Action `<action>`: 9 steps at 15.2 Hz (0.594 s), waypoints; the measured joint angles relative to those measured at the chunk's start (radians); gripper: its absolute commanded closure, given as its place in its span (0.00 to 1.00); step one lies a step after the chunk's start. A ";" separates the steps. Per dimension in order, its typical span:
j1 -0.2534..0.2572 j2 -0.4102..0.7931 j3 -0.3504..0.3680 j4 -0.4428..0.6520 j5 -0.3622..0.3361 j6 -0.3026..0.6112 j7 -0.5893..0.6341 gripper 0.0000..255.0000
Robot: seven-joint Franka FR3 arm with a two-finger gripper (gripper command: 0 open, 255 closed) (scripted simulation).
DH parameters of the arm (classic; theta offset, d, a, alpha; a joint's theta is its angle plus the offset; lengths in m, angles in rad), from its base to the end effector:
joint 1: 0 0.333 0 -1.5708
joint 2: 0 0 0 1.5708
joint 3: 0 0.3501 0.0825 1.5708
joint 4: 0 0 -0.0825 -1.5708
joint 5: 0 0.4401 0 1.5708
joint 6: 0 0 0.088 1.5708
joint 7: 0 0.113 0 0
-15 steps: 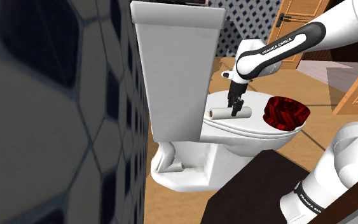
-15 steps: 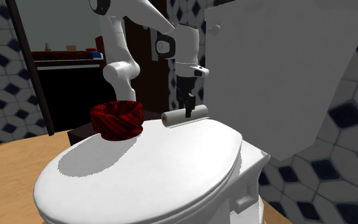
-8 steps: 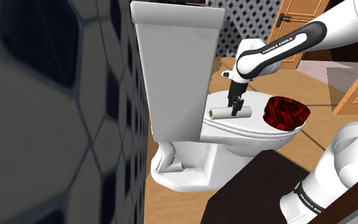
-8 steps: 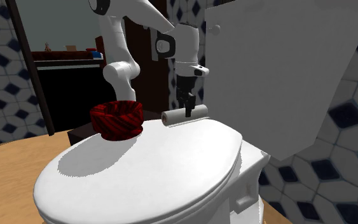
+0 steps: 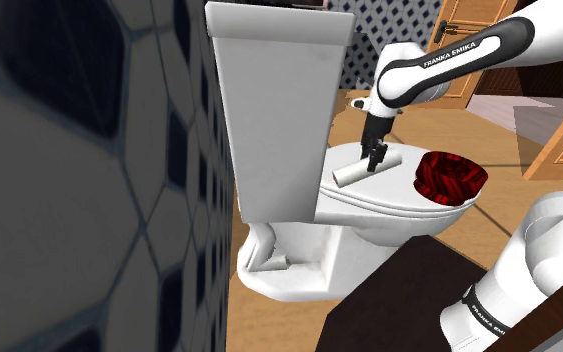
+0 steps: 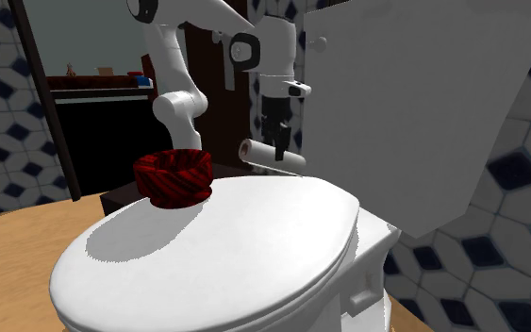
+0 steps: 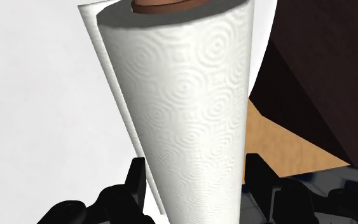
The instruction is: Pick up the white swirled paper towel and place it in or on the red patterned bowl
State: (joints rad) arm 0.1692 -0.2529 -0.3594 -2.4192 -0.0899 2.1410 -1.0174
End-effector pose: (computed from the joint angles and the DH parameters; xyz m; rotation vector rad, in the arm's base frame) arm 0.4795 -0.0967 0.3908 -2.8061 -1.3374 0.0378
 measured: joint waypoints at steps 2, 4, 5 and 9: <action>0.000 -0.013 0.003 0.017 -0.002 -0.030 0.003 1.00; -0.002 -0.029 0.006 0.031 -0.006 -0.059 0.005 1.00; -0.002 -0.032 0.007 0.043 -0.006 -0.073 0.005 1.00; -0.001 -0.052 0.014 0.079 -0.008 -0.130 0.011 1.00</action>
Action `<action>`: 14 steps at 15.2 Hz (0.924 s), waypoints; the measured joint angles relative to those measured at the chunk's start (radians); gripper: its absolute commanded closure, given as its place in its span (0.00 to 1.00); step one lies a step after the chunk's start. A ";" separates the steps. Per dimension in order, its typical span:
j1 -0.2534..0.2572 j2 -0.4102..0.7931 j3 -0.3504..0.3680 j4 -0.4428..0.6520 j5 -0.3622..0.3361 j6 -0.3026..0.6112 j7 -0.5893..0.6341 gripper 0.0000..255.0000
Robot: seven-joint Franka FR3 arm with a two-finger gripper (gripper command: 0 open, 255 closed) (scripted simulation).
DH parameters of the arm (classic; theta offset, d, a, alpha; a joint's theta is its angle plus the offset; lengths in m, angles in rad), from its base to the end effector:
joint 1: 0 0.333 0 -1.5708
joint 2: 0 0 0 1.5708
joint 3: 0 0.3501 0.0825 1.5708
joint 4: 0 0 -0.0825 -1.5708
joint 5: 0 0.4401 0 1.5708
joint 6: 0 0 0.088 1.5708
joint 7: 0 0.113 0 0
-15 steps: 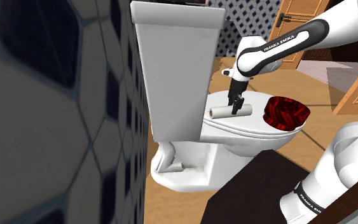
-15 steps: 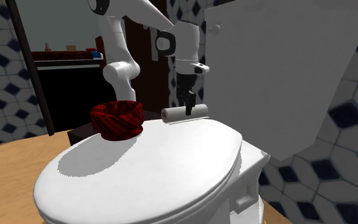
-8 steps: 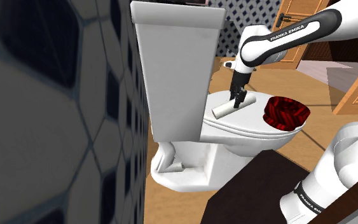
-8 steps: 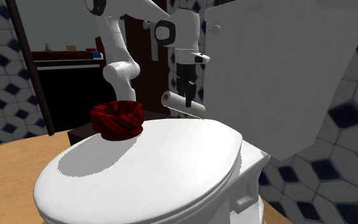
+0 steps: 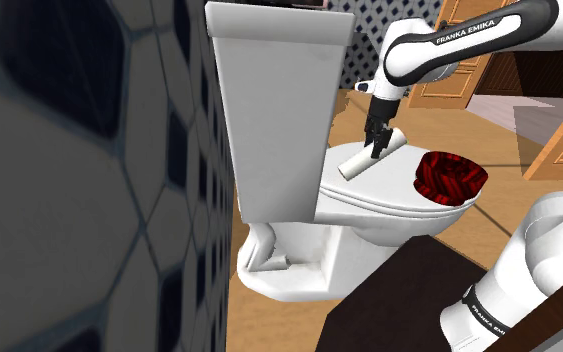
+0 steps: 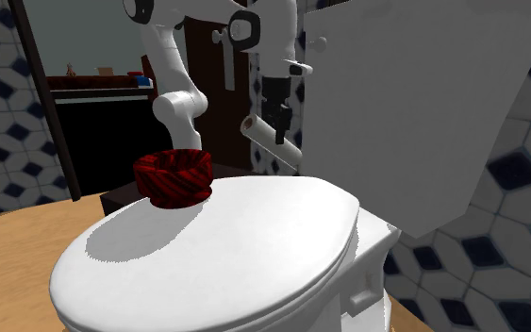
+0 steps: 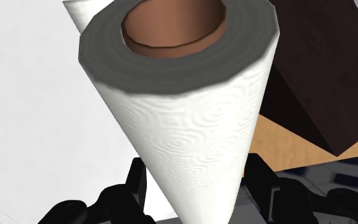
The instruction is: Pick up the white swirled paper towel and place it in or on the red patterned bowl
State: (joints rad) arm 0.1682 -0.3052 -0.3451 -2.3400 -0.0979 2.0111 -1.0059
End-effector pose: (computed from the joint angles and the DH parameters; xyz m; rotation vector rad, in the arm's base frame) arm 0.4821 -0.0968 0.4442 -2.8062 -1.3371 0.0377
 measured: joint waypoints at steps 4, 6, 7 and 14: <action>0.001 -0.016 0.007 0.037 -0.001 -0.052 0.005 1.00; 0.001 -0.022 0.008 0.062 -0.001 -0.083 0.003 1.00; 0.001 -0.027 0.010 0.074 -0.001 -0.100 0.005 1.00; 0.003 -0.038 0.018 0.156 0.001 -0.193 0.007 1.00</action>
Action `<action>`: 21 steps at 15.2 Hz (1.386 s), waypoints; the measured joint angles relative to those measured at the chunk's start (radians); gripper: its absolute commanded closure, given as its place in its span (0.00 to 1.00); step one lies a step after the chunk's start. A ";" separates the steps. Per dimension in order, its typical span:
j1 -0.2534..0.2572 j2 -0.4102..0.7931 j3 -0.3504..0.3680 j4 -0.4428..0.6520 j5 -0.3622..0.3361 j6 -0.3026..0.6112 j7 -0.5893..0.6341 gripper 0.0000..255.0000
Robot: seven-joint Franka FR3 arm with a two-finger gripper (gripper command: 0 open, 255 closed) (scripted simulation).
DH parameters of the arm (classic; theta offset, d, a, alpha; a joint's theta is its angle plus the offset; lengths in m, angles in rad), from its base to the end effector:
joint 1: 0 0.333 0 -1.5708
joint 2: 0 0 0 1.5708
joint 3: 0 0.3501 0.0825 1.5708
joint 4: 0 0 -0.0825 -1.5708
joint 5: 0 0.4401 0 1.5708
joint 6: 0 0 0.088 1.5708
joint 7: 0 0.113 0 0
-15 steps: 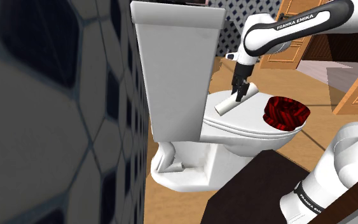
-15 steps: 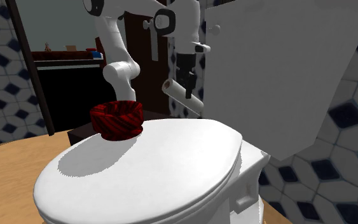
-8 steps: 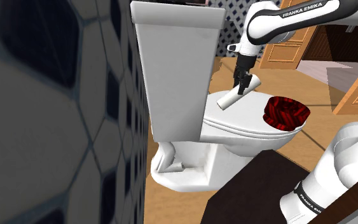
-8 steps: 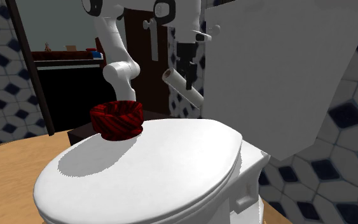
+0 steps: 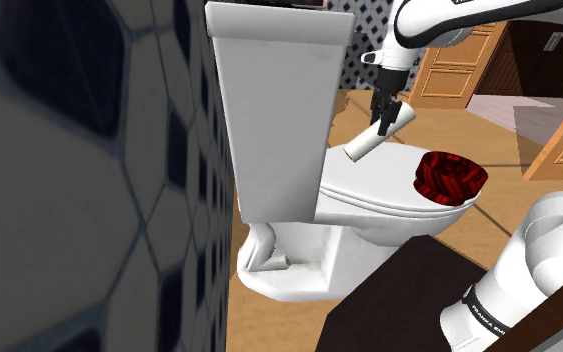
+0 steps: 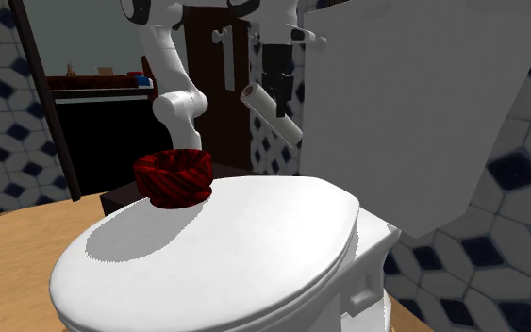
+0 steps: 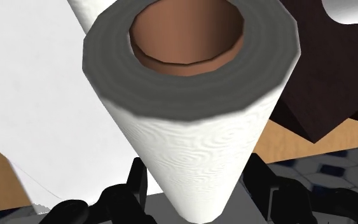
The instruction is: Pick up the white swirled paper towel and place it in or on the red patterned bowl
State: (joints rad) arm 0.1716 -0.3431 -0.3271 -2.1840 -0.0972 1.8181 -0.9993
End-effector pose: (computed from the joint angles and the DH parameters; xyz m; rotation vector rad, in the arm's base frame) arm 0.4862 -0.0974 0.5275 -2.8062 -1.3373 0.0379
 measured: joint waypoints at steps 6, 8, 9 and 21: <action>-0.035 -0.081 -0.030 -0.030 -0.038 -0.045 -0.048 1.00; -0.057 -0.108 -0.058 -0.046 -0.060 -0.053 -0.087 1.00; -0.066 -0.122 -0.068 -0.051 -0.069 -0.060 -0.102 1.00; -0.200 -0.268 -0.238 -0.098 -0.218 -0.119 -0.342 1.00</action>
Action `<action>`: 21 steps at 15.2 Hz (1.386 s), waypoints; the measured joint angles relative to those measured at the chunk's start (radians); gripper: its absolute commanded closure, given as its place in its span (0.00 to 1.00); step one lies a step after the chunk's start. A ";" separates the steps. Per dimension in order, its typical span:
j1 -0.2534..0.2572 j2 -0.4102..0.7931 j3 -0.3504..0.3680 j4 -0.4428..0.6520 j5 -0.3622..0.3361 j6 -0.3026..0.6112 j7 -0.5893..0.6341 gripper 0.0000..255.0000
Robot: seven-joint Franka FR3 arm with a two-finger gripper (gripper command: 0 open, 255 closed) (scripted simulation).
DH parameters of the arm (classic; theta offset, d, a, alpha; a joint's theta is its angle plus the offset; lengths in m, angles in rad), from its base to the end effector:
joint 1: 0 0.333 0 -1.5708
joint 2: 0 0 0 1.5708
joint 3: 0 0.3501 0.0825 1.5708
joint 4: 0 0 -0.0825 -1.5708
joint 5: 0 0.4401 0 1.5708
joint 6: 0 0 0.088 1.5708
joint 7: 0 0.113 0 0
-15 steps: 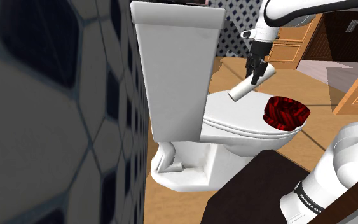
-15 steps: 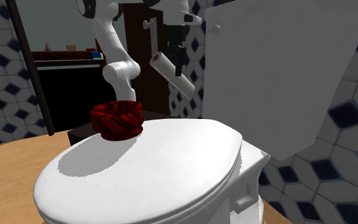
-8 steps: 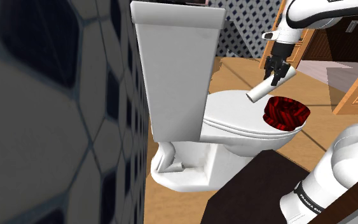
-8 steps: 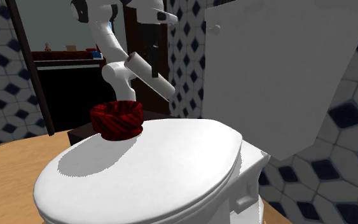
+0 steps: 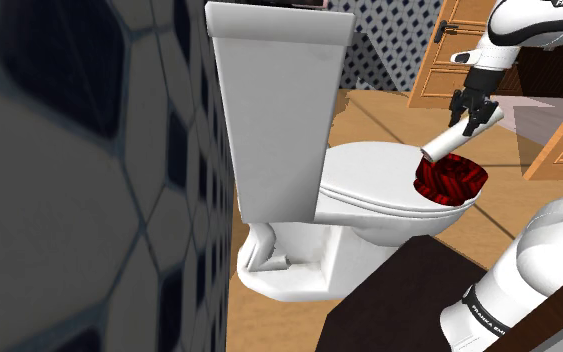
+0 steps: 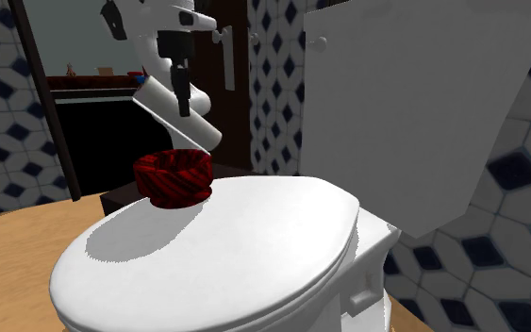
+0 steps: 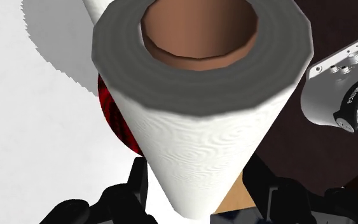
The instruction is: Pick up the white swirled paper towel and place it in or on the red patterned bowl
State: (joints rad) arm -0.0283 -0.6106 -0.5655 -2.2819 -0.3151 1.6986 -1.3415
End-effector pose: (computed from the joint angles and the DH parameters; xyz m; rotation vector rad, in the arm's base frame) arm 0.3209 -0.2951 0.5466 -2.8065 -1.3358 0.0375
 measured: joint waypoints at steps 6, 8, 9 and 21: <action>-0.027 -0.003 -0.066 -0.008 -0.041 0.024 -0.070 1.00; -0.029 -0.004 -0.075 -0.038 -0.048 0.052 -0.069 1.00; -0.028 0.001 -0.081 -0.048 -0.049 0.066 -0.069 1.00; -0.033 0.019 -0.120 -0.148 -0.072 0.185 -0.065 1.00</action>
State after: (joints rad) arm -0.0610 -0.5919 -0.6855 -2.4303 -0.3875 1.8835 -1.4063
